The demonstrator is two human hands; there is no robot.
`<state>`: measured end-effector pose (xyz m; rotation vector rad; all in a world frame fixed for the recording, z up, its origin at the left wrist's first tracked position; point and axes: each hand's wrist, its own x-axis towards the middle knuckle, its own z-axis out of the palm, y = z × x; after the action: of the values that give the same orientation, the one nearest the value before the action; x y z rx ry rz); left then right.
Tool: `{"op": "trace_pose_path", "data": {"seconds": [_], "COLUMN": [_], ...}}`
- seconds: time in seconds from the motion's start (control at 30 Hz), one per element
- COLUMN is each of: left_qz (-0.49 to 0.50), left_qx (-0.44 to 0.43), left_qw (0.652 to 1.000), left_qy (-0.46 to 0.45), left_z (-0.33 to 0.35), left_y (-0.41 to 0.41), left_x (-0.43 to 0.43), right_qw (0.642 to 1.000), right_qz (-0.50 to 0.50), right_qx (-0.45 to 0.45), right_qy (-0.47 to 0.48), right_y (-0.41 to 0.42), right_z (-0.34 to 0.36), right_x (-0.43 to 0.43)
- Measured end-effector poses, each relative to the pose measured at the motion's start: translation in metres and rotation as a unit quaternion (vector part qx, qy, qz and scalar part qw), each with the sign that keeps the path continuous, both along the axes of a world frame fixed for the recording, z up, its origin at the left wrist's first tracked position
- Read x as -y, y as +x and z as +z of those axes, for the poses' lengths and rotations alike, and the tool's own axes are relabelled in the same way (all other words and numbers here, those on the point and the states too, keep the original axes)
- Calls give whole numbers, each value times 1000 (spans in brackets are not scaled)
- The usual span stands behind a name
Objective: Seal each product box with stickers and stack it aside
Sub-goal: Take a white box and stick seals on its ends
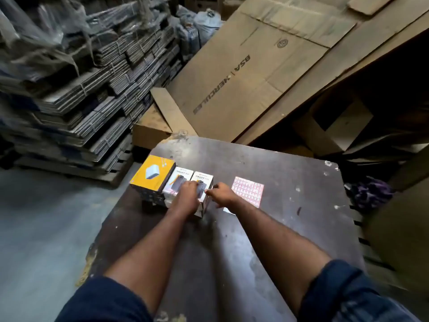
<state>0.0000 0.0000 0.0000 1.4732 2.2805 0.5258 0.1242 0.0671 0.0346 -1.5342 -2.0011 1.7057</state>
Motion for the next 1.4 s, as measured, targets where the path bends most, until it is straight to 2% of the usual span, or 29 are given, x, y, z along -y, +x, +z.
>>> {"op": "trace_pose_path", "data": {"seconds": [0.13, 0.3, 0.4, 0.57, 0.67, 0.8, 0.93, 1.27, 1.4], "left_qz": [104, 160, 225, 300, 327, 332, 316, 287, 257], "left_qx": [37, 80, 119, 177, 183, 204, 219, 260, 308], "left_qw": [993, 981, 962, 935, 925, 920, 921, 918, 912], "left_qy": [41, 75, 96, 72, 60, 44, 53, 89, 91], "left_z": [0, -2, -3, 2, 2, -1, 1, 0, 0], "left_y": [1, 2, 6, 8, 3, 5, 13, 21, 36], "left_x": [-3, -11, -12, -16, -16, -14, -13, -7, -9], "right_qw": [997, 990, 984, 975, 968, 961, 964, 950, 951], "right_qz": [-37, -82, -107, -136, -156, -181, -185, -228, -239], "right_qx": [-27, -44, -61, -84, -104, -120, -110, -154, -155], "right_qy": [-56, -105, -126, -153, -170, -171, -158, -149, -123], "right_y": [-11, -16, -19, -22, -21, -10, 1, 16, 35], "right_z": [-12, -30, -39, -51, -57, -55, -53, -48, -45], "right_x": [-7, -14, -15, -16, -15, -14, -14, -8, -9]}}
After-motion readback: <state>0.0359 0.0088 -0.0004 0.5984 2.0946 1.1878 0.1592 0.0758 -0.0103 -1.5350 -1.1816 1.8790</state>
